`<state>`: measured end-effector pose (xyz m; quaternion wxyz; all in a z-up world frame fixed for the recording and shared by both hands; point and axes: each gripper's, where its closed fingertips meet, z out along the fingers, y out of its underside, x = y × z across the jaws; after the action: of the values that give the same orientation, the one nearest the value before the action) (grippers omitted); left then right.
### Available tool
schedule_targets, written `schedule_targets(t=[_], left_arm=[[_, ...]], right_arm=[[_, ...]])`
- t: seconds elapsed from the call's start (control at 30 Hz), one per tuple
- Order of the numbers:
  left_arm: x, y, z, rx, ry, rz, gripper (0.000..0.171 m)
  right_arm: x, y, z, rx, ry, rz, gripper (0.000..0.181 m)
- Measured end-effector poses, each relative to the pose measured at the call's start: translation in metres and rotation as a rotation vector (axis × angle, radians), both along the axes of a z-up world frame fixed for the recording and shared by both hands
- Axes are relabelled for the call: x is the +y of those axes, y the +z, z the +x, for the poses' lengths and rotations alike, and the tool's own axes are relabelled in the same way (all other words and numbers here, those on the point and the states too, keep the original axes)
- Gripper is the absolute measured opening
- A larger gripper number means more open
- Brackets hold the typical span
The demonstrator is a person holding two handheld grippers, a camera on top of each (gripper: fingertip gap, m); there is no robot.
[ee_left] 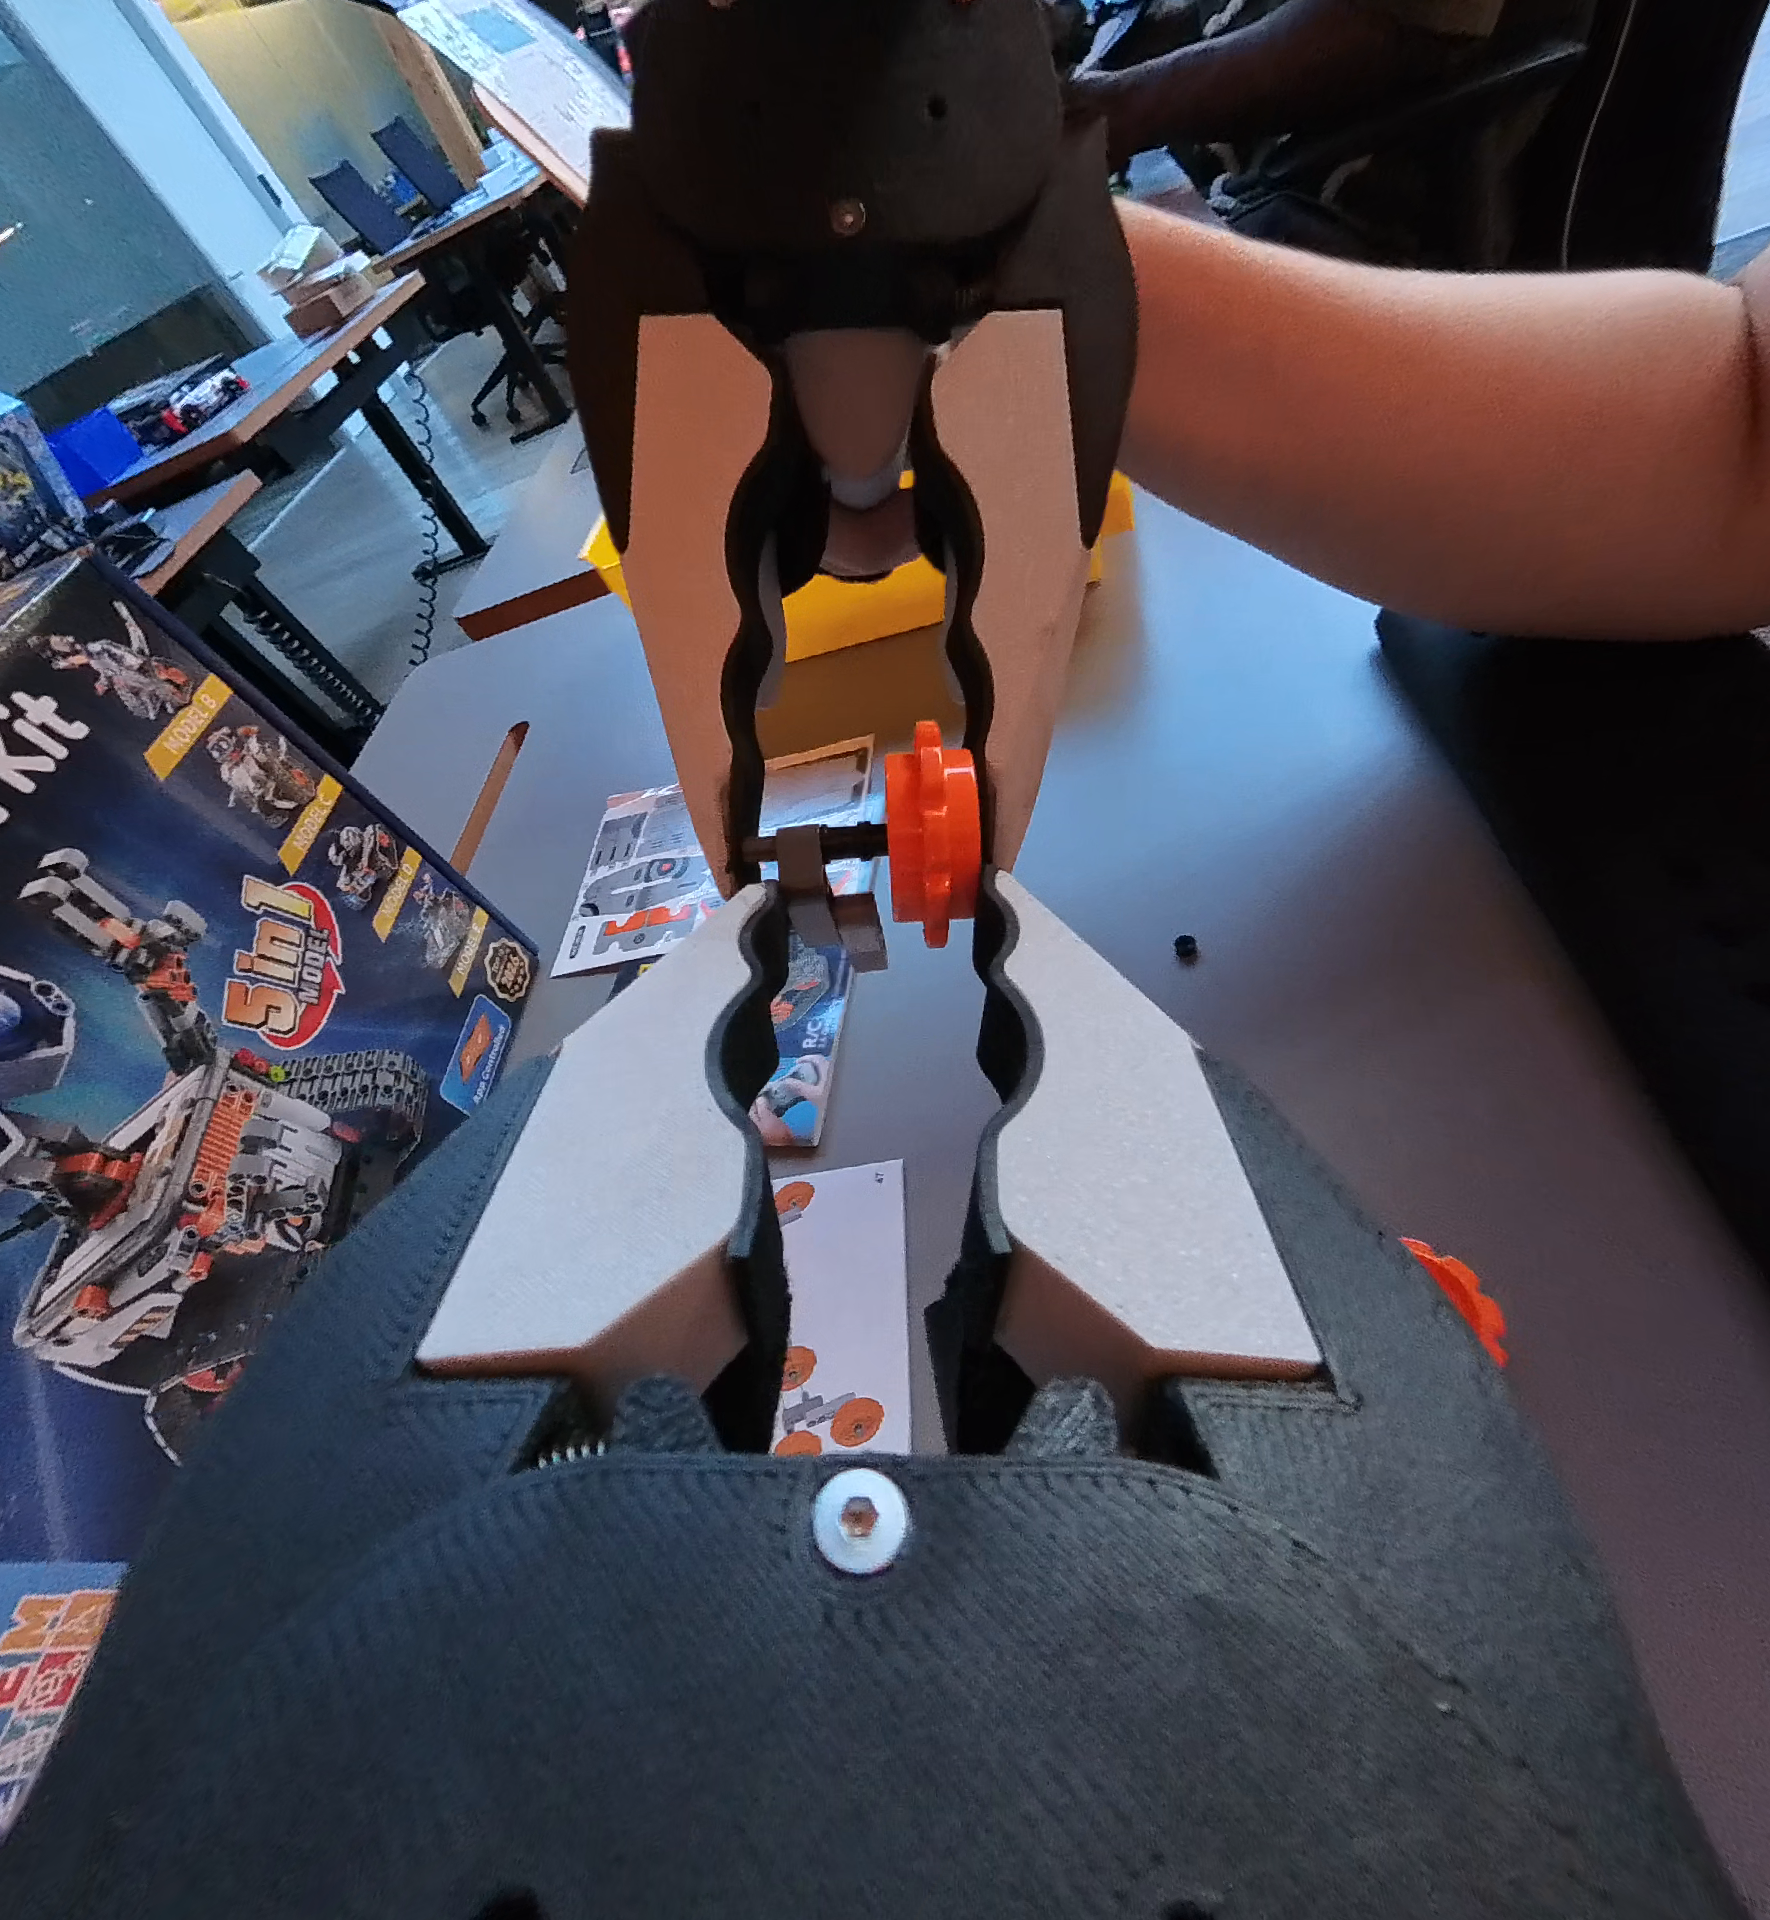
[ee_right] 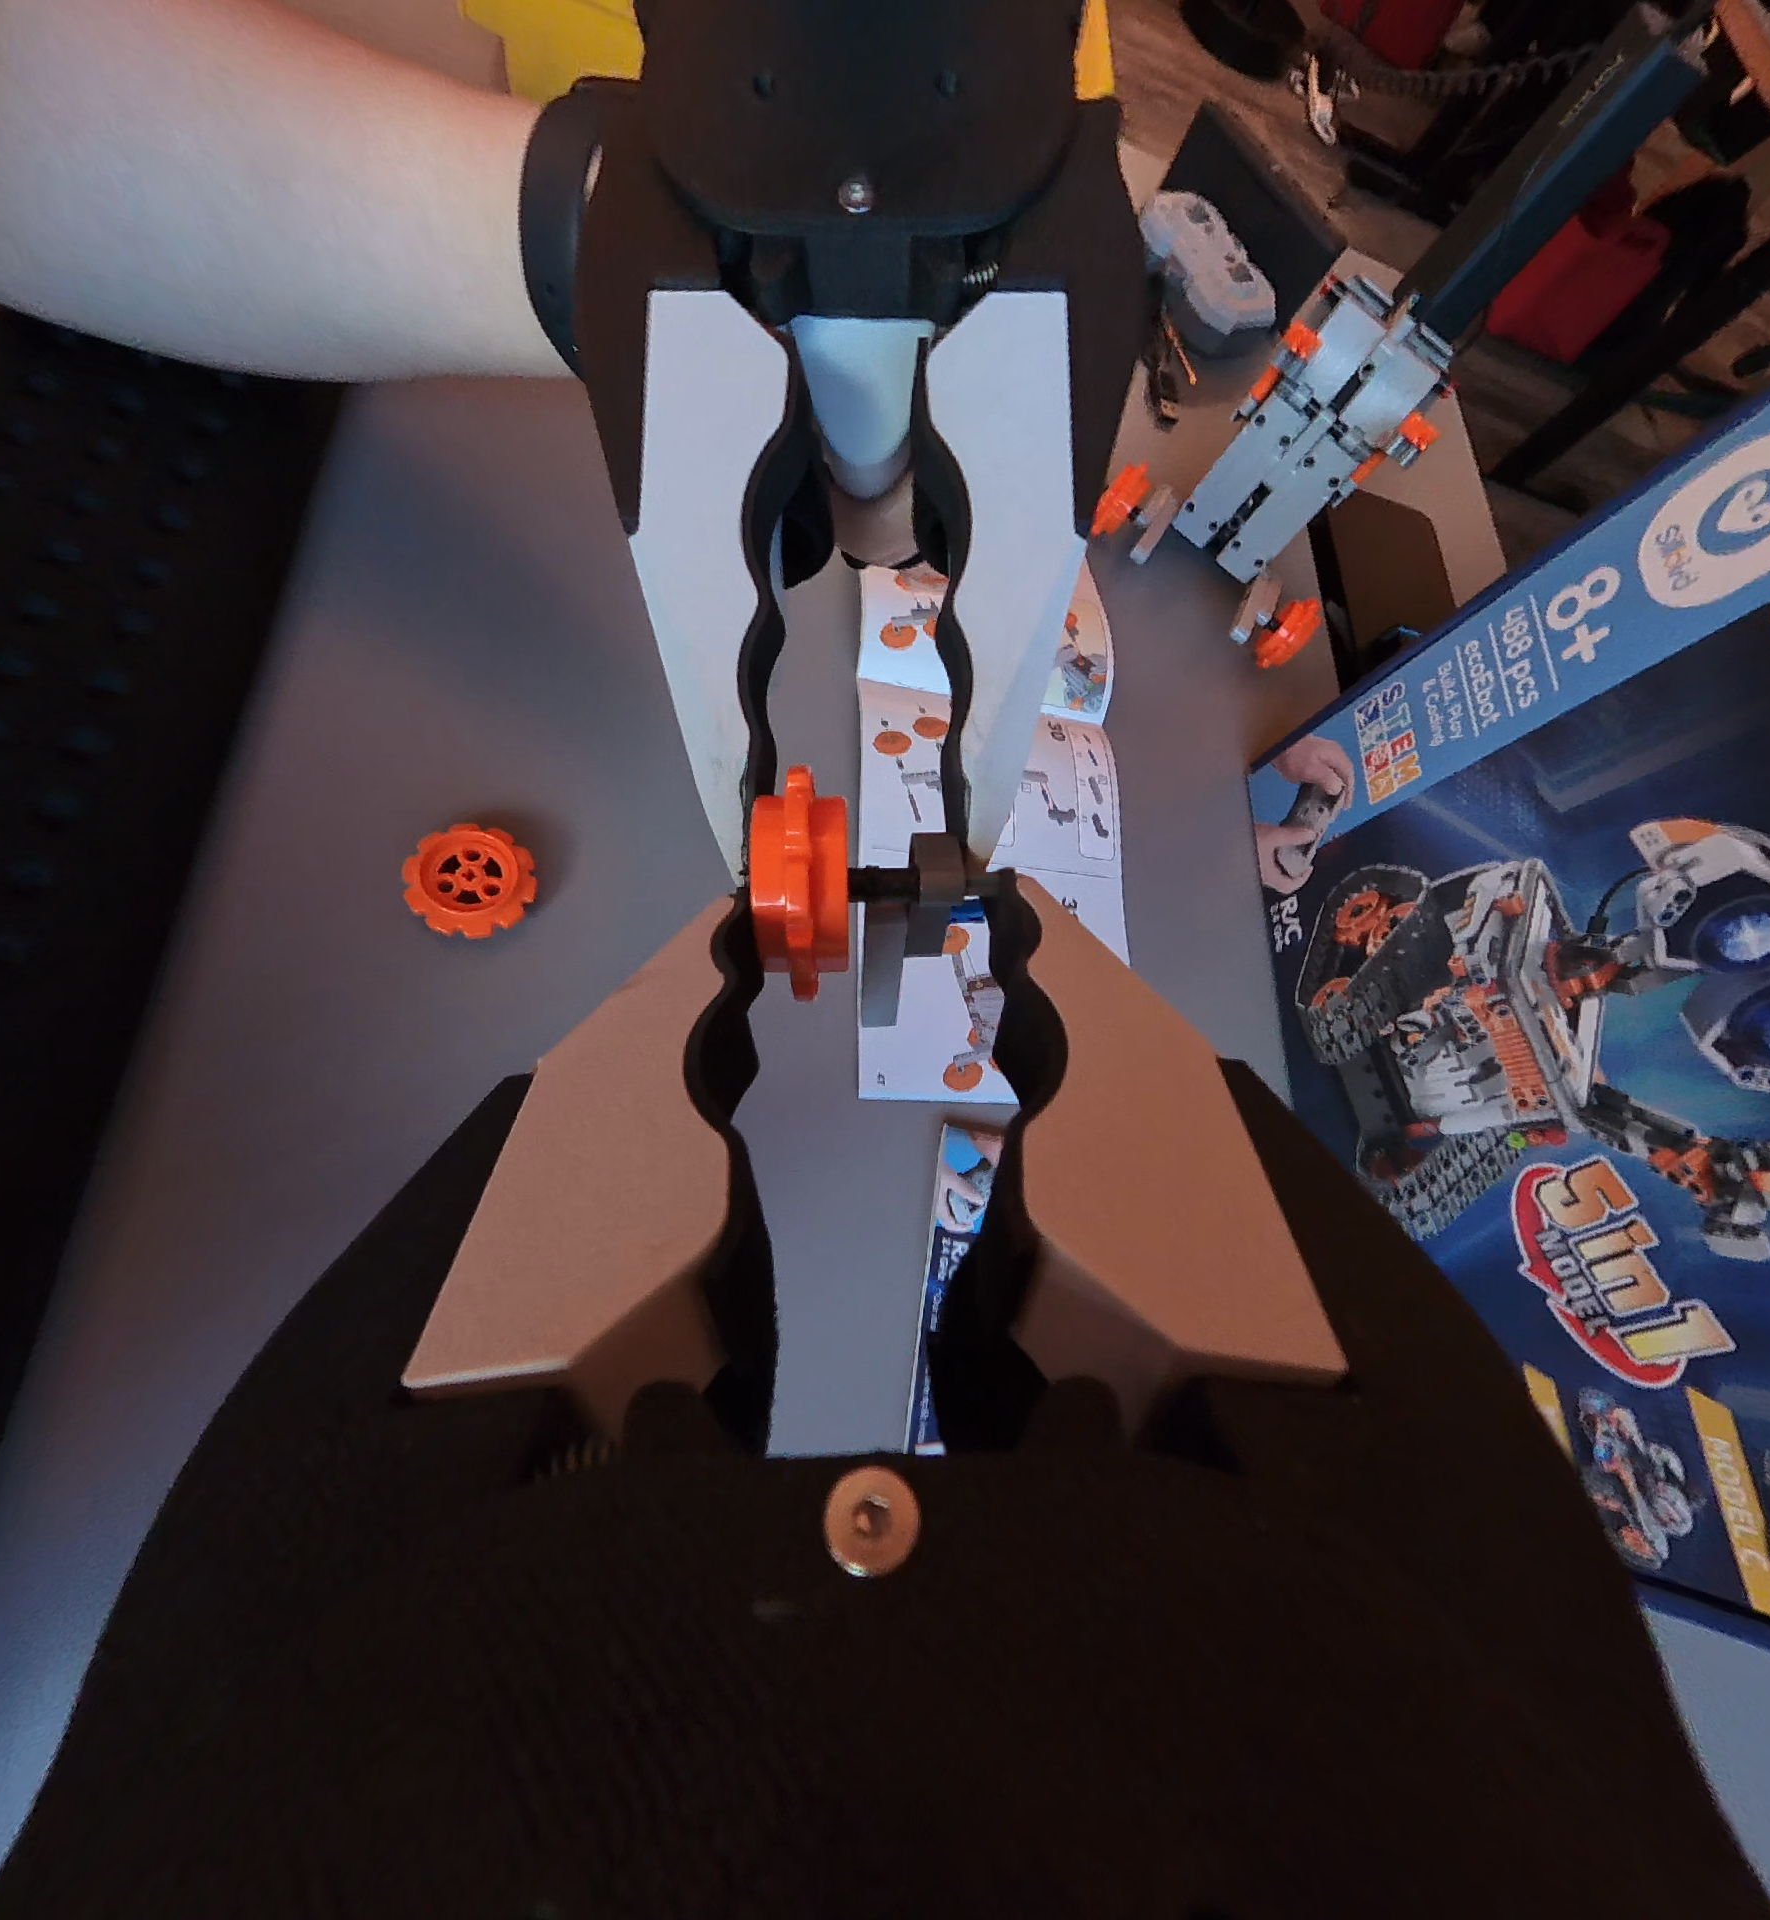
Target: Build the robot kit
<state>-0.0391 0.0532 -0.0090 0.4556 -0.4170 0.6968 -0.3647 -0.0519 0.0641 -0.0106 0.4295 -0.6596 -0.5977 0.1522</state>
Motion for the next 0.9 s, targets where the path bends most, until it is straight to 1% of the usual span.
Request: schedule_targets(t=[0.03,0.13,0.2,0.27,0.33,0.47,0.53,0.57,0.63,0.73,0.9], left_arm=[[0.002,-0.001,0.001,0.0,0.011,0.005,0.034],[0.003,-0.001,0.001,-0.001,0.008,-0.025,0.034],[0.003,0.001,0.001,-0.005,0.015,0.002,0.034],[0.001,0.004,0.0,-0.003,0.032,0.055,0.034],[0.0,0.015,-0.003,-0.029,0.054,0.153,0.034],[-0.003,0.041,-0.013,-0.084,0.117,0.478,0.034],[-0.003,0.05,-0.016,-0.077,0.157,0.609,0.034],[-0.004,0.052,-0.017,-0.066,0.168,0.644,0.034],[-0.004,0.055,-0.019,-0.061,0.186,0.688,0.034],[-0.005,0.057,-0.02,-0.063,0.188,0.715,0.034],[-0.005,0.047,-0.02,0.008,0.175,0.644,0.034]], right_arm=[[0.002,-0.001,0.001,0.0,-0.011,-0.007,0.043],[0.002,-0.001,0.0,0.031,-0.004,-0.021,0.043],[0.001,0.001,0.0,0.036,0.008,-0.001,0.044],[0.0,0.006,-0.002,0.013,0.021,0.072,0.044],[0.0,0.018,-0.005,-0.014,0.026,0.201,0.044],[-0.003,0.046,-0.015,-0.121,0.027,0.495,0.045],[-0.004,0.054,-0.018,-0.187,0.006,0.591,0.044],[-0.005,0.056,-0.018,-0.217,-0.003,0.616,0.044],[-0.004,0.06,-0.02,-0.248,-0.017,0.662,0.044],[-0.005,0.06,-0.021,-0.244,-0.02,0.664,0.044],[-0.004,0.05,-0.019,-0.254,-0.017,0.604,0.043]])
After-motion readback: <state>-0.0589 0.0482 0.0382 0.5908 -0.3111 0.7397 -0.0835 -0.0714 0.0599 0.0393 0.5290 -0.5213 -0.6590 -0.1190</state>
